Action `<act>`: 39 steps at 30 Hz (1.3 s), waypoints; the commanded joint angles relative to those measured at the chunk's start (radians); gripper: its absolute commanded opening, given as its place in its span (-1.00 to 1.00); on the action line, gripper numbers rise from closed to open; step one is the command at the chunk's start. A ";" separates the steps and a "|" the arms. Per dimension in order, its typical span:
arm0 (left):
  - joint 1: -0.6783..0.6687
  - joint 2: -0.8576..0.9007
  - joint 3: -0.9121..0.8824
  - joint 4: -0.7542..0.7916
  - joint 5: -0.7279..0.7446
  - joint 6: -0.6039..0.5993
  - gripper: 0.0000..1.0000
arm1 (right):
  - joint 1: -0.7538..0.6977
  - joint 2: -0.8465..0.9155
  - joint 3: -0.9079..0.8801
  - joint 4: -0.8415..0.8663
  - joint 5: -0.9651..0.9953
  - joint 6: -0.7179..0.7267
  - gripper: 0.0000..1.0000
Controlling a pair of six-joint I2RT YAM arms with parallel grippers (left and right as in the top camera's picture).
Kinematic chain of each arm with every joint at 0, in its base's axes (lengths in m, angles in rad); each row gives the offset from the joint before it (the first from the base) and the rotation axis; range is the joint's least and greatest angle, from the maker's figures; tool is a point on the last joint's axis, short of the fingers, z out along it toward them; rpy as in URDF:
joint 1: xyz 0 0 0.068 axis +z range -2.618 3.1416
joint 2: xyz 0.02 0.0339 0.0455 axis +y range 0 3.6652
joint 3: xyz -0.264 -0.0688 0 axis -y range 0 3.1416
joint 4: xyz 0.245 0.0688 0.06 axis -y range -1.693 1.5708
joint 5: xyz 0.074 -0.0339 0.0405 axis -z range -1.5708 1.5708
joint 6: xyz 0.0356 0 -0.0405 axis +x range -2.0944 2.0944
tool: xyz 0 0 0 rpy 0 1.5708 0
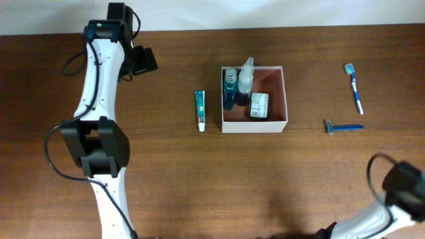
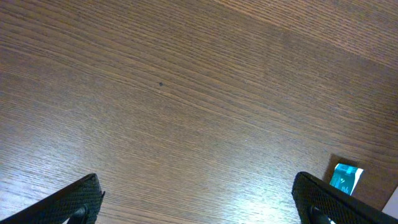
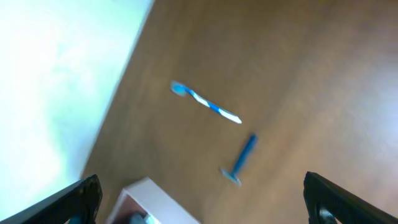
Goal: Pack container
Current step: 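Withdraw the right gripper back and right away from the box, then move the right gripper forward over the blue toothbrush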
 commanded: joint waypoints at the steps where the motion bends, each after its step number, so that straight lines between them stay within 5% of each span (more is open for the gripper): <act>1: 0.002 0.006 0.011 -0.001 -0.004 0.016 0.99 | 0.000 -0.120 -0.215 -0.006 0.098 0.048 0.97; 6: 0.002 0.006 0.011 -0.001 -0.004 0.016 0.99 | 0.002 -0.262 -0.486 -0.003 0.242 0.156 0.98; 17: 0.002 0.006 0.011 -0.001 -0.004 0.016 0.99 | 0.002 -0.199 -0.767 0.138 0.113 0.205 0.98; 32: 0.002 0.006 0.011 -0.001 -0.004 0.016 0.99 | 0.122 -0.169 -0.880 0.298 0.208 0.499 0.98; 39: 0.002 0.006 0.011 -0.001 -0.004 0.016 0.99 | 0.224 -0.136 -0.882 0.446 0.254 0.505 0.99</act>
